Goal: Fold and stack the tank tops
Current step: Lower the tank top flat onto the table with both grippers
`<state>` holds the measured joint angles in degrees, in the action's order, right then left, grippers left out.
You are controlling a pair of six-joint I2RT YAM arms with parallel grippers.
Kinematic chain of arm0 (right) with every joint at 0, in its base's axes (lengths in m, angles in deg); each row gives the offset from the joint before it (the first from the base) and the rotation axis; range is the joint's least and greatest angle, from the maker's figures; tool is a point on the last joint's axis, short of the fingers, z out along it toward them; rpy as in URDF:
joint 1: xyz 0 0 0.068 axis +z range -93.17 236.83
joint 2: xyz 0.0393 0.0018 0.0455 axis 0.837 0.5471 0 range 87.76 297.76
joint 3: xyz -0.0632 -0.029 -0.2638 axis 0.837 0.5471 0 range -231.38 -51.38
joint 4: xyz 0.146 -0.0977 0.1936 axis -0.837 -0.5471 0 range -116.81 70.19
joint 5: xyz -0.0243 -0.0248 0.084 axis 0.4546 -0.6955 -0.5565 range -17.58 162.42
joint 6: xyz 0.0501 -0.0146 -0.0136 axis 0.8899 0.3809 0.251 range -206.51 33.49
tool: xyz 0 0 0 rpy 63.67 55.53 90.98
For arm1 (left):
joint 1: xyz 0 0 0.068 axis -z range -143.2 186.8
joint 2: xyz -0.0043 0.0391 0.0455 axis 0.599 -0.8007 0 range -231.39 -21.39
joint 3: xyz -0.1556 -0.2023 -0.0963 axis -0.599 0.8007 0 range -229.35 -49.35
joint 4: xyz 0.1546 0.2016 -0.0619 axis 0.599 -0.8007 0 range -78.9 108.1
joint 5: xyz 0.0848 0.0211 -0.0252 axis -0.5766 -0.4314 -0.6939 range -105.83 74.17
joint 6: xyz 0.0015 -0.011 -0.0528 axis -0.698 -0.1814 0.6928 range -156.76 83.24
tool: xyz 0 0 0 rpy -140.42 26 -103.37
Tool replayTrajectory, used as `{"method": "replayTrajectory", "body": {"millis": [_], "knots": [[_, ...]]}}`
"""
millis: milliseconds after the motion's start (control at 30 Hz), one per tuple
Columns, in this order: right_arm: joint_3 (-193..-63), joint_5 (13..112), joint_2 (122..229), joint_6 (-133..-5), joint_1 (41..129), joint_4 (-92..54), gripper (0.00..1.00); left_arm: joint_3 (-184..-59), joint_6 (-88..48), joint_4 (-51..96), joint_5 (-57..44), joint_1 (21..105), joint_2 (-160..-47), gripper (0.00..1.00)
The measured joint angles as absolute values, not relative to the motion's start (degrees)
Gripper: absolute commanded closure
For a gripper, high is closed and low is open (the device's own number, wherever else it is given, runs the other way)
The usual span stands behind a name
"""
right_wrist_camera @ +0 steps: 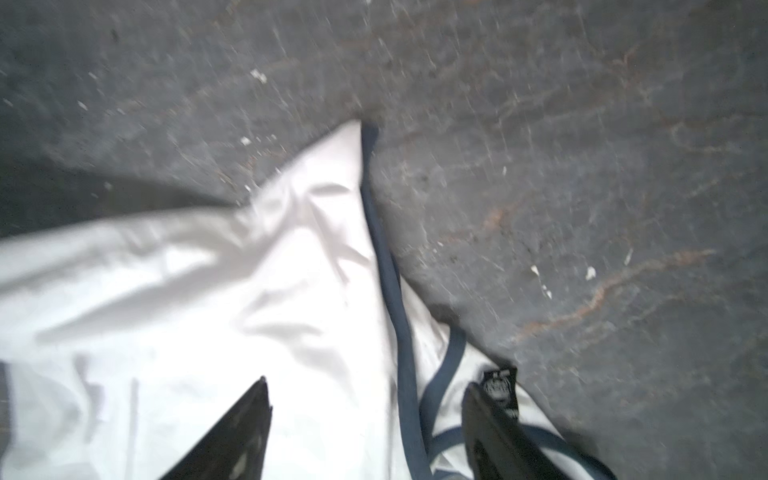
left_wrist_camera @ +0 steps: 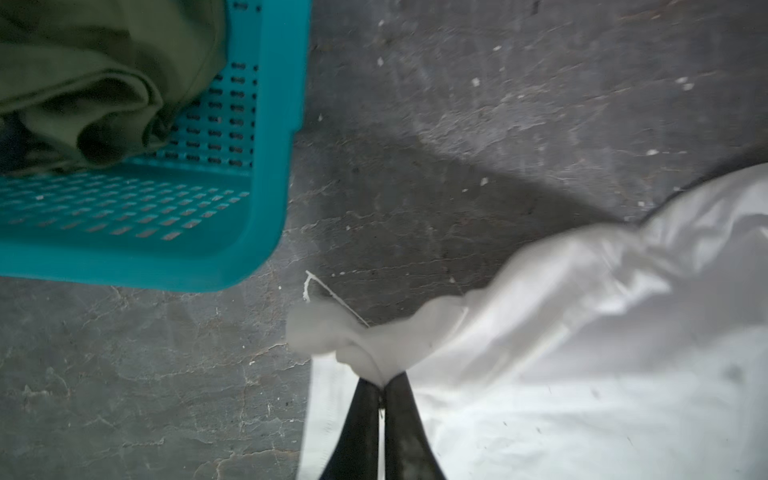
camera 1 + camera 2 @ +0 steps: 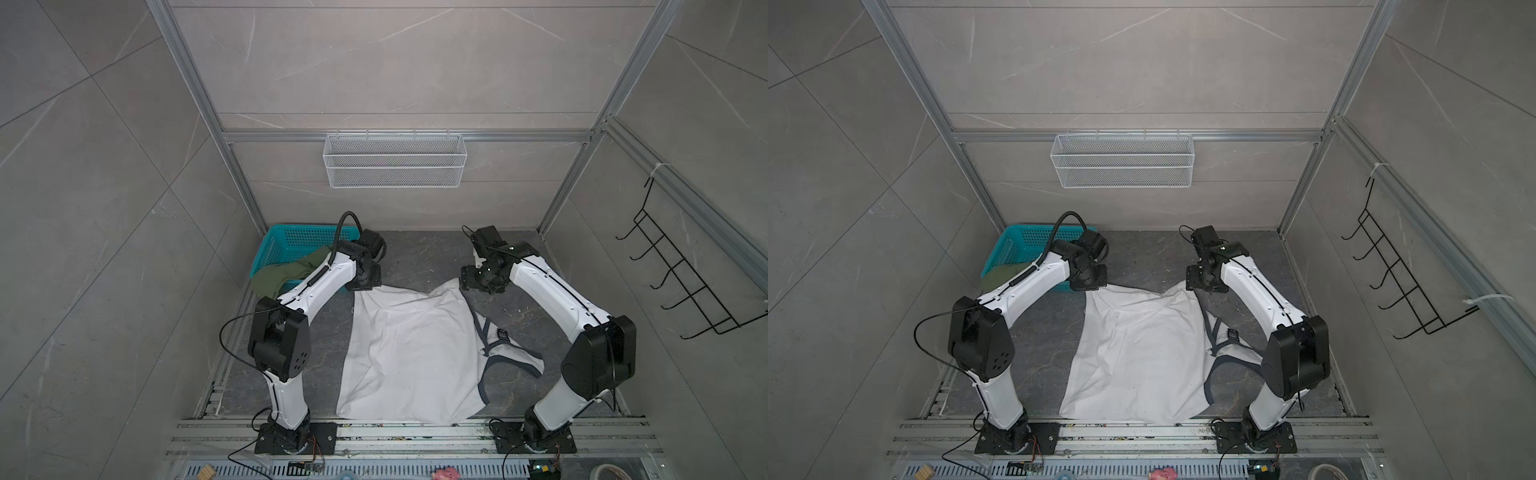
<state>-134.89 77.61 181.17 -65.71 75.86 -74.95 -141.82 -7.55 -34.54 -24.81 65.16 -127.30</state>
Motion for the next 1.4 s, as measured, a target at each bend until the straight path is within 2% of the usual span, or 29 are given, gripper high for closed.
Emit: {"method": "replayTrajectory", "body": {"millis": [67, 133, 267, 400, 533, 700, 800, 933, 1033, 1133, 1400], "knots": [[-130.1, 77.6, 176.2, -65.4, 75.8, -74.4, 0.17, -140.9, -7.3, -34.3, -24.9, 64.8, -127.1, 0.54], [-125.2, 77.5, 170.3, -64.7, 75.9, -74.1, 0.23, -139.2, -7.2, -33.1, -25.2, 64.9, -126.4, 0.46], [-114.9, 77.3, 161.7, -61.6, 75.9, -72.7, 0.31, -133.6, -6.7, -31.5, -26.2, 65.2, -122.8, 0.41], [-105.9, 75.3, 161.3, -58.8, 75.9, -70.3, 0.37, -128.5, -6.3, -29.7, -26.3, 65.3, -117.5, 0.39], [-101.9, 73.4, 164.4, -57.3, 75.9, -67.4, 0.38, -123.5, -5.4, -26.5, -26.2, 65.2, -113.4, 0.38], [-101.5, 72.3, 168.8, -55.9, 75.9, -62.4, 0.48, -117.1, -3.9, -21.7, -23.8, 63.7, -112.3, 0.37], [-101.5, 71.9, 171.0, -55.3, 75.9, -59.9, 0.62, -114.0, -3.1, -19.4, -21.9, 61.8, -111.9, 0.36], [-101.6, 72.9, 172.5, -55.2, 75.9, -59.1, 0.88, -112.8, -2.6, -16.7, -19.7, 59.7, -111.9, 0.36], [-102.3, 75.4, 172.2, -55.2, 75.9, -59.6, 0.96, -112.4, -2.4, -14.2, -18.5, 58.6, -111.9, 0.37], [-103.3, 79.3, 169.9, -55.0, 75.9, -61.2, 1.0, -112.1, -2.4, -11.5, -16.8, 58.1, -112.2, 0.39], [-110.8, 93.0, 157.7, -55.0, 75.9, -70.0, 1.0, -111.7, -2.4, -8.3, -13.6, 58.1, -116.1, 0.45]]}}
